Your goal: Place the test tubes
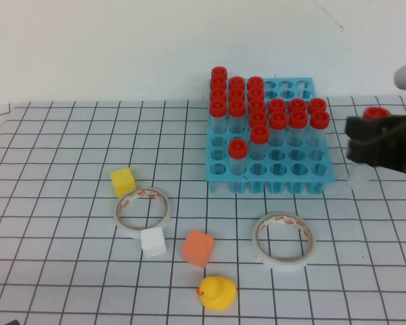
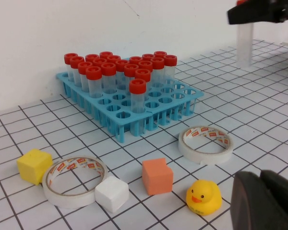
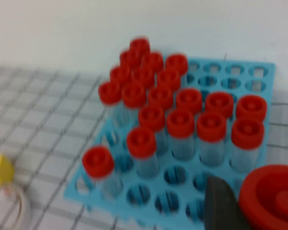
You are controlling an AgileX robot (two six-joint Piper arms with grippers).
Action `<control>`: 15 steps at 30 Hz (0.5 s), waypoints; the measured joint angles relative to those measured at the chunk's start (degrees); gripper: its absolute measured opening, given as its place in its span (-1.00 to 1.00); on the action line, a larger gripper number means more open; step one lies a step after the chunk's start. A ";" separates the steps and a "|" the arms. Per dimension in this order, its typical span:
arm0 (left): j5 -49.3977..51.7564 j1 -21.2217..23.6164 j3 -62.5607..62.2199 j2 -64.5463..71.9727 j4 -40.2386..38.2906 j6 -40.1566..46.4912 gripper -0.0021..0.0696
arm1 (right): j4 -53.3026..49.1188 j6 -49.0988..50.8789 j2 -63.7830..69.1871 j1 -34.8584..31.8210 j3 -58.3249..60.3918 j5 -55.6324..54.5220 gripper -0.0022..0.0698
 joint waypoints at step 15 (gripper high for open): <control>0.00 0.00 0.00 0.00 0.00 0.34 -0.95 | -19.25 11.15 22.93 0.35 -0.31 -41.18 -0.19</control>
